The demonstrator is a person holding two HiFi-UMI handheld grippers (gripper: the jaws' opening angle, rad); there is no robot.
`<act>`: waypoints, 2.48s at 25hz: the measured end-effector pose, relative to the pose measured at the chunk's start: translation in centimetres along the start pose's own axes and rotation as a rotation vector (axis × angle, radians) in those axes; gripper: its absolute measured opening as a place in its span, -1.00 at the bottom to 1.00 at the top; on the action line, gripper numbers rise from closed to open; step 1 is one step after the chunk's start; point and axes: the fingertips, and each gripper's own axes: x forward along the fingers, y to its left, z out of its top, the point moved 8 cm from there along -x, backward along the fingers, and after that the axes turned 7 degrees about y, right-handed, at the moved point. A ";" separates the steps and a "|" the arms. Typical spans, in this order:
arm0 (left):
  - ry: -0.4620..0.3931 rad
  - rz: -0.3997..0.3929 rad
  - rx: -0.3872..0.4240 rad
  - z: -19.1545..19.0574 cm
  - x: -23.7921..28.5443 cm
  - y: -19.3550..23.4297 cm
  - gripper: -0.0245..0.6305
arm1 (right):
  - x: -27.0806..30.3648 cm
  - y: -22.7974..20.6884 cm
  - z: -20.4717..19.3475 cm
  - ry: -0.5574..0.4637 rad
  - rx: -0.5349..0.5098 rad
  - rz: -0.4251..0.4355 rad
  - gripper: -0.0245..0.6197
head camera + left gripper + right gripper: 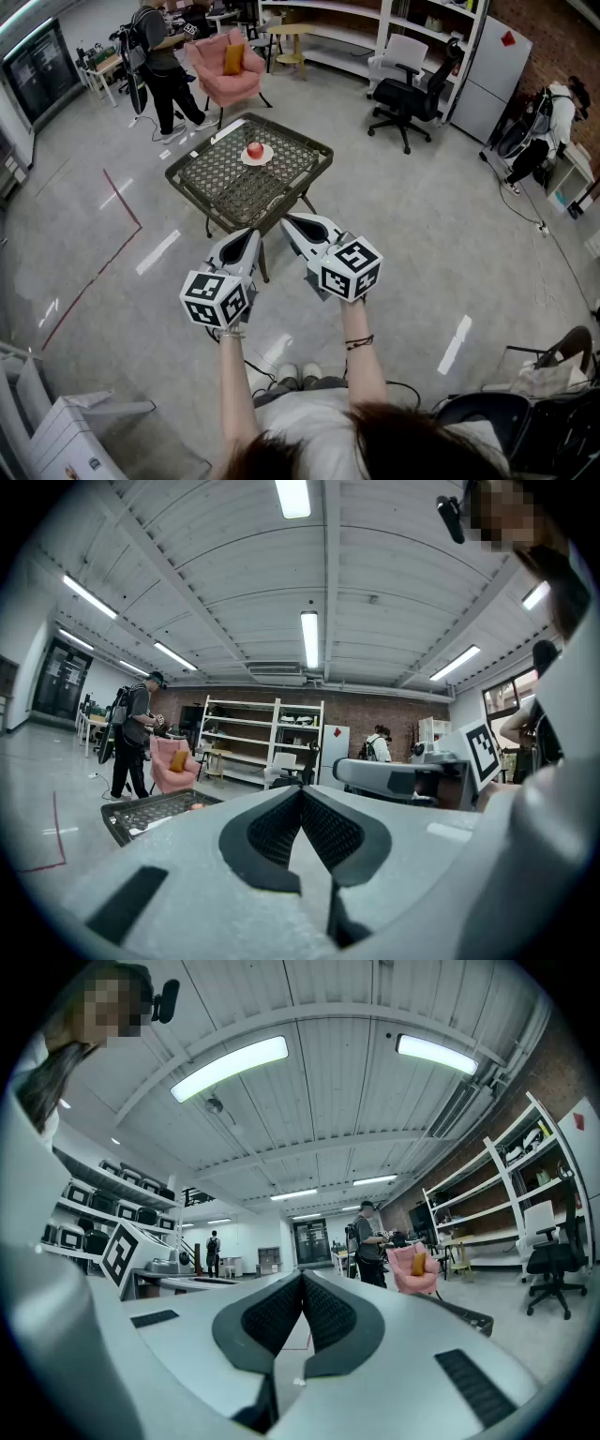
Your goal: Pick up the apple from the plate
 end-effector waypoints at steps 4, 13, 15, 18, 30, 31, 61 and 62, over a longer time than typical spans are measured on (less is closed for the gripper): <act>0.002 -0.002 0.005 -0.1 0.5 -0.8 -0.89 | -0.7 -0.5 -0.1 -0.002 0.006 -0.002 -0.90; 0.007 0.016 0.007 -0.8 1.0 -2.0 -0.89 | -1.5 -1.2 -0.7 -0.002 0.026 0.017 -0.90; 0.013 0.025 0.006 -1.2 1.0 -2.2 -0.89 | -1.5 -1.3 -0.8 -0.003 0.030 0.013 -0.90; 0.017 0.045 -0.010 -1.7 1.0 -1.8 -0.89 | -1.2 -1.5 -1.2 -0.005 0.048 0.017 -0.90; 0.037 0.044 -0.028 -2.0 5.4 2.0 -0.89 | 2.6 -5.9 -2.0 0.006 0.078 0.038 -0.90; 0.039 0.041 -0.031 -2.0 6.1 2.5 -0.89 | 3.1 -6.5 -2.1 0.010 0.079 0.036 -0.90; 0.062 0.007 -0.055 0.1 18.2 19.2 -0.89 | 19.4 -18.0 -2.5 0.076 0.098 0.024 -0.90; 0.062 0.009 -0.056 0.1 18.4 19.4 -0.89 | 19.7 -18.3 -2.5 0.076 0.099 0.023 -0.90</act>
